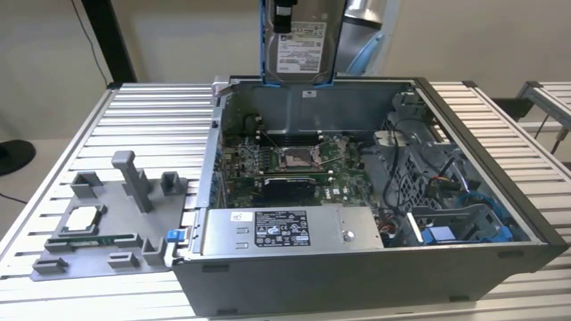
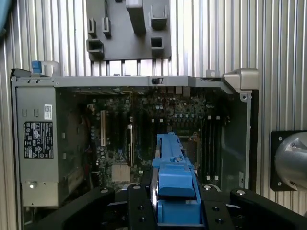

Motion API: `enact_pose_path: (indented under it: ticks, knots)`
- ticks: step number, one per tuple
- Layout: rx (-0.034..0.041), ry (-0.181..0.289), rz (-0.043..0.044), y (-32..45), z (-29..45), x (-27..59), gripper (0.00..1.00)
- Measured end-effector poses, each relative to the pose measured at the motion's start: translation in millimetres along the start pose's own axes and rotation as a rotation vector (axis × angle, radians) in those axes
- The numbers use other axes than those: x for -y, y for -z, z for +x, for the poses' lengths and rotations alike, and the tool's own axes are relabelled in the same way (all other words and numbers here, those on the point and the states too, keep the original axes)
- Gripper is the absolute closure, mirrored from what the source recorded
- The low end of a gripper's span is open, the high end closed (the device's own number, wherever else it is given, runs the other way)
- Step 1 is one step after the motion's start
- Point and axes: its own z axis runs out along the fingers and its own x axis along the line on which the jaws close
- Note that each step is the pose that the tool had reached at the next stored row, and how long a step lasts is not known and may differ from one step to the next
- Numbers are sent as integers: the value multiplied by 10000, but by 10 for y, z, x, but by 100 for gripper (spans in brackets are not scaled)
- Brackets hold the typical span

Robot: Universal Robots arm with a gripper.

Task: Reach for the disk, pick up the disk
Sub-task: 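Pick up the disk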

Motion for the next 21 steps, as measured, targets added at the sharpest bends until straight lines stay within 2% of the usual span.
enact_pose_path:
  ticks: [21]
  knots:
    - [-1, 1, -1, 19, -31, 855, 100]
